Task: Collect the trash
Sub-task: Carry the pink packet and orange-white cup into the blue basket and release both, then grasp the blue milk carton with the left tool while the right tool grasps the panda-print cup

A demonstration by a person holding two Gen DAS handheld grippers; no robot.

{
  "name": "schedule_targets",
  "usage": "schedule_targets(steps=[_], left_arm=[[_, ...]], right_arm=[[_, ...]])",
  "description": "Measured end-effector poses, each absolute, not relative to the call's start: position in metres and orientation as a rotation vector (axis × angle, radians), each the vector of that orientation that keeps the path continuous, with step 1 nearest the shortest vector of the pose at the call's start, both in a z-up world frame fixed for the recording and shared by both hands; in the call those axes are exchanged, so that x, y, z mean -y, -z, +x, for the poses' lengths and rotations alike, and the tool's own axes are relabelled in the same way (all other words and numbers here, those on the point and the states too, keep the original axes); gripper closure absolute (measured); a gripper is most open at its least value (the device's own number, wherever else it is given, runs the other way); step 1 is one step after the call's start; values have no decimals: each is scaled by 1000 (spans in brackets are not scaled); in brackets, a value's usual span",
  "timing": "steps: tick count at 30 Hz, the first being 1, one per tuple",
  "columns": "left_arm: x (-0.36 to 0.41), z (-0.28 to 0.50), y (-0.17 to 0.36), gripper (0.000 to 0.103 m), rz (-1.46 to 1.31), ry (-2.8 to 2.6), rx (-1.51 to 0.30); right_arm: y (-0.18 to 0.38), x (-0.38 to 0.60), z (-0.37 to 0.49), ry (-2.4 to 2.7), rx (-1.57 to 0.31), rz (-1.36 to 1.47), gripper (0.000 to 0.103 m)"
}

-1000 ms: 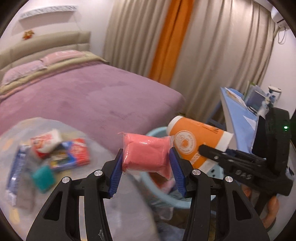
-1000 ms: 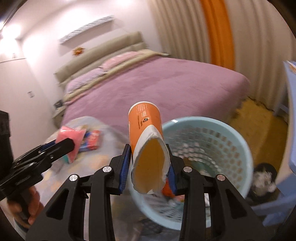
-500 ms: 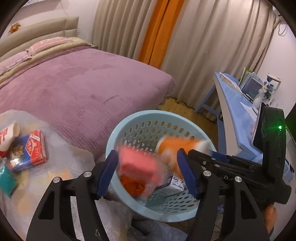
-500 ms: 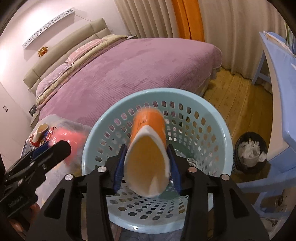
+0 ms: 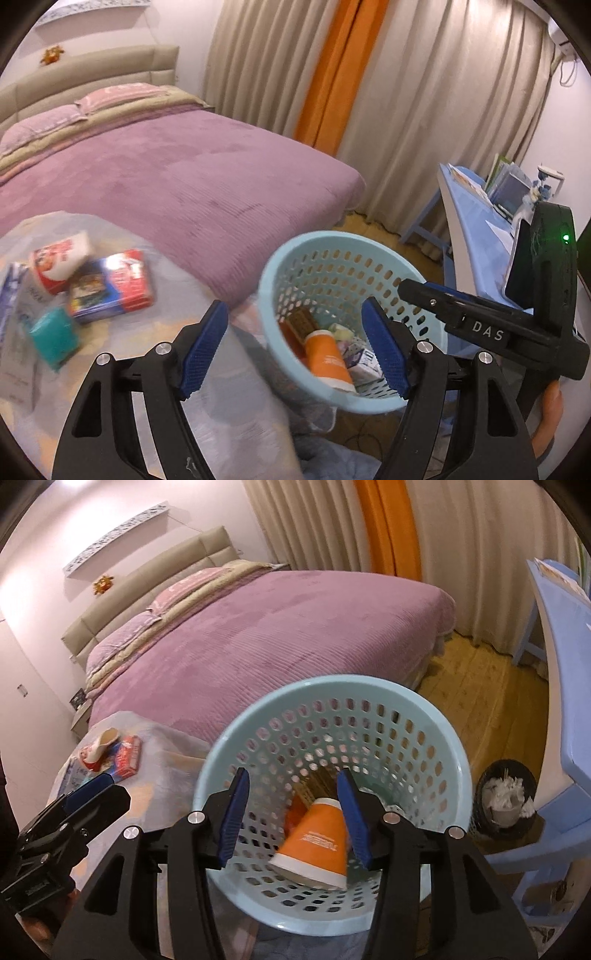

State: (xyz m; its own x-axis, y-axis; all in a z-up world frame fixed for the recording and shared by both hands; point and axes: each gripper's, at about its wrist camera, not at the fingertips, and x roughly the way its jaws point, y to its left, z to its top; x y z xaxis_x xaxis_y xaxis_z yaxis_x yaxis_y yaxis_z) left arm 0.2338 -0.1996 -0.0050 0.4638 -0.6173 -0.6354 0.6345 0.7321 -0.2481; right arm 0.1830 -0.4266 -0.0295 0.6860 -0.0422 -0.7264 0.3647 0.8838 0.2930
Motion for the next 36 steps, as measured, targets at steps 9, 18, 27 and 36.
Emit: schedule_targets(steps=[9, 18, 27, 36], left_arm=[[119, 232, -22, 28, -28, 600, -675], [23, 258, -30, 27, -76, 351, -675], [4, 295, -3, 30, -26, 339, -814], [5, 319, 28, 46, -21, 338, -902]], right_arm=[[6, 378, 199, 143, -750, 355, 57], [-6, 319, 237, 11, -748, 259, 57], [-9, 266, 287, -116, -772, 188, 55], [-6, 235, 329, -179, -783, 157, 38]])
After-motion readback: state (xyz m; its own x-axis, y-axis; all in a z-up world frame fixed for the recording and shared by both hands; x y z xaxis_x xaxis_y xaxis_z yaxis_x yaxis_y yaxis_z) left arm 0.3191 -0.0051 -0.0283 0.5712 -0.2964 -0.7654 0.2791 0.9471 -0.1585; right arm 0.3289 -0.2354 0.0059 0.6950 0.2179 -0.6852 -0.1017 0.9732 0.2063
